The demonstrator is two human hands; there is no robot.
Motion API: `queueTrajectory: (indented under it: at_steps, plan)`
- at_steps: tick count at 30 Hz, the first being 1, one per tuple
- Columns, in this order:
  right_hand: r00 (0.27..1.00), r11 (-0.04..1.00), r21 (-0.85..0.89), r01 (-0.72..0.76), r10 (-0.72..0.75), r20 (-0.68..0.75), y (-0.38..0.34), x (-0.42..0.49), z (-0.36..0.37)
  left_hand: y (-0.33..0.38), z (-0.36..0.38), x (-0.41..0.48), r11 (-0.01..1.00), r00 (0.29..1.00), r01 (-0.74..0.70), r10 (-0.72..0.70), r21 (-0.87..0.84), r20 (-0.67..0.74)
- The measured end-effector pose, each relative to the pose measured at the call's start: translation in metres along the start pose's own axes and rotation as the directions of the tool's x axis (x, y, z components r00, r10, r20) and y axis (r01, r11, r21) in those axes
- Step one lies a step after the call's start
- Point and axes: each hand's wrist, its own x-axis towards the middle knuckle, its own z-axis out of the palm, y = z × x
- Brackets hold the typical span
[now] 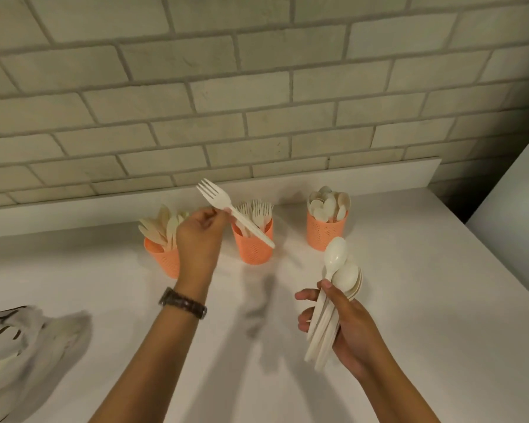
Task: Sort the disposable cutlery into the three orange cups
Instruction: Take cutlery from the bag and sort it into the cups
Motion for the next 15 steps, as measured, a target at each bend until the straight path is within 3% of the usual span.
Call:
queueTrajectory:
  at_steps: [3,6,10,13,15]
  plan:
    - [1.000,0.999,-0.035,0.006,-0.007,-0.022,-0.002,0.003,-0.003,-0.009,0.006,0.032,0.996,0.990,-0.090,0.092,0.023,-0.111]
    - [1.000,1.000,-0.017,0.014,-0.014,-0.017,-0.003,0.006,-0.004,-0.026,0.019,0.048,0.979,0.978,-0.150,0.167,0.138,-0.122]
    - [1.000,0.999,0.031,-0.009,0.009,0.010,-0.004,0.009,-0.002,-0.068,0.035,0.052,0.945,0.997,-0.024,0.046,0.327,-0.059]
    - [0.999,1.000,0.014,-0.017,0.016,0.038,-0.003,0.009,0.001,-0.085,0.035,0.049,0.930,0.998,0.061,-0.044,0.364,-0.054]
    - [0.999,0.999,-0.033,0.003,-0.002,0.049,-0.003,0.008,0.003,-0.084,0.028,0.042,0.934,0.997,0.048,-0.021,0.354,-0.080]
